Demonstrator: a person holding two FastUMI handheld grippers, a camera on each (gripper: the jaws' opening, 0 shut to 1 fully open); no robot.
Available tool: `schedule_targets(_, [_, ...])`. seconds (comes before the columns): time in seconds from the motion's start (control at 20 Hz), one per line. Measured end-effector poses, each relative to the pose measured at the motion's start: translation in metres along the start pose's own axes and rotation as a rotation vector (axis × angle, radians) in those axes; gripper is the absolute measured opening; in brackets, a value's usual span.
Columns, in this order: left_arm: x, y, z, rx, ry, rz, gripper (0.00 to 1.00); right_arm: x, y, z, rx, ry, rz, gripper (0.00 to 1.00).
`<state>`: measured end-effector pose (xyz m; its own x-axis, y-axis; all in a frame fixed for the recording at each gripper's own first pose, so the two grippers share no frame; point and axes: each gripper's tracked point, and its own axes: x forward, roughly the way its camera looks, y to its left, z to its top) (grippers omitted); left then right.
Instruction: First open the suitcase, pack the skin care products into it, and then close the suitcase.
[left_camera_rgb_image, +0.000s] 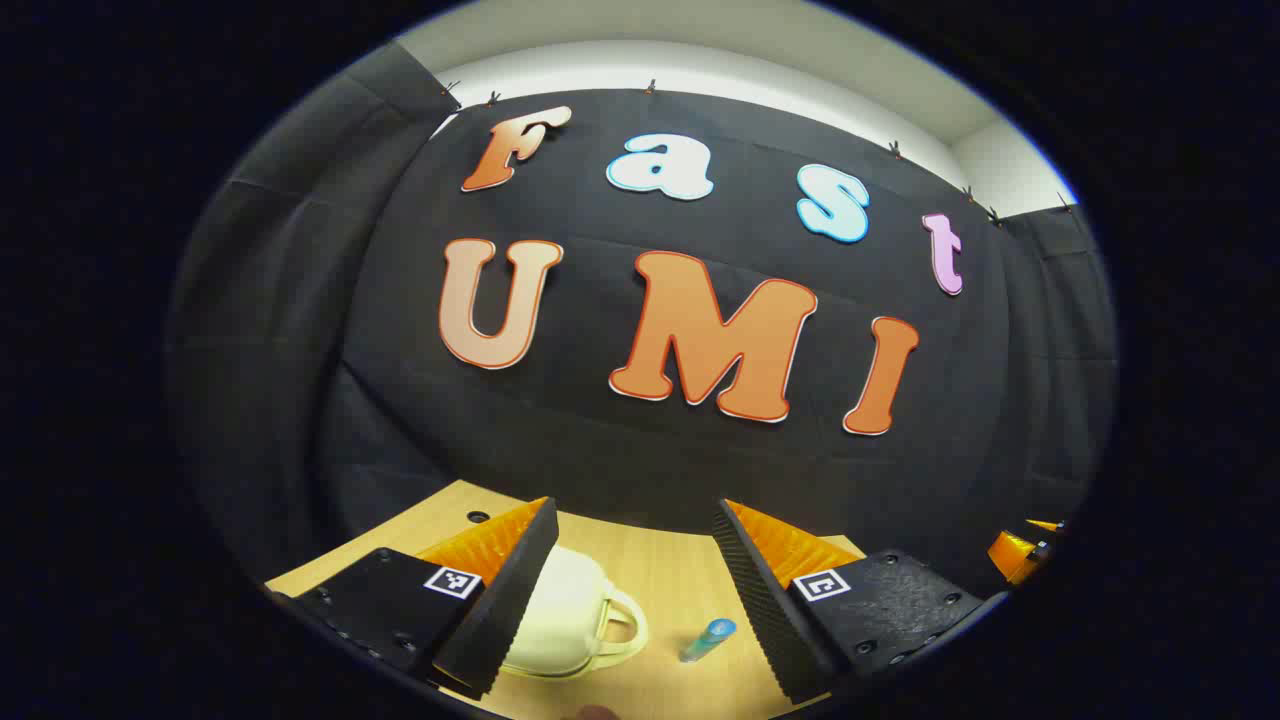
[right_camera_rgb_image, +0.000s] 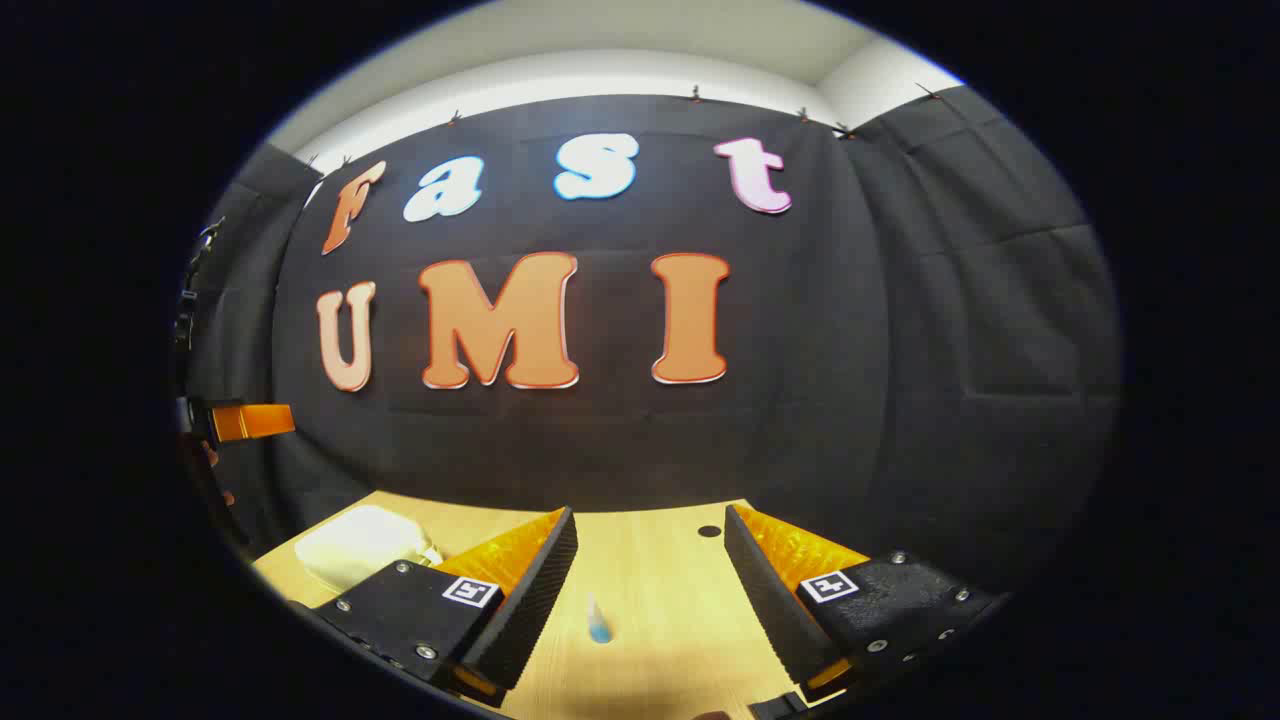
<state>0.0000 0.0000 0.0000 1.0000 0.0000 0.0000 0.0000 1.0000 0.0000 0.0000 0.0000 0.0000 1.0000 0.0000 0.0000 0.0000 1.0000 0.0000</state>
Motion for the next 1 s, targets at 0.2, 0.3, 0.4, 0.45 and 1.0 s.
schedule_targets(0.2, [-0.007, 0.005, 0.001, 0.014, -0.013, 0.043, 0.97, 0.012, 0.019, -0.009, 0.072, 0.079, 0.084, 0.94])
schedule_targets(0.3, [-0.009, -0.003, -0.002, 0.015, -0.01, 0.049, 0.97, 0.023, 0.016, -0.007, 0.077, 0.081, 0.101, 0.94])
schedule_targets(0.4, [-0.009, -0.011, -0.009, 0.025, 0.006, 0.065, 0.97, 0.036, 0.02, -0.008, 0.083, 0.092, 0.138, 0.94])
schedule_targets(0.45, [-0.009, -0.015, -0.011, 0.03, 0.006, 0.075, 0.97, 0.042, 0.022, -0.012, 0.079, 0.106, 0.152, 0.94])
schedule_targets(1.0, [0.02, -0.028, -0.016, 0.136, 0.011, -0.058, 0.97, 0.054, 0.043, -0.023, 0.061, 0.102, 0.063, 0.94])
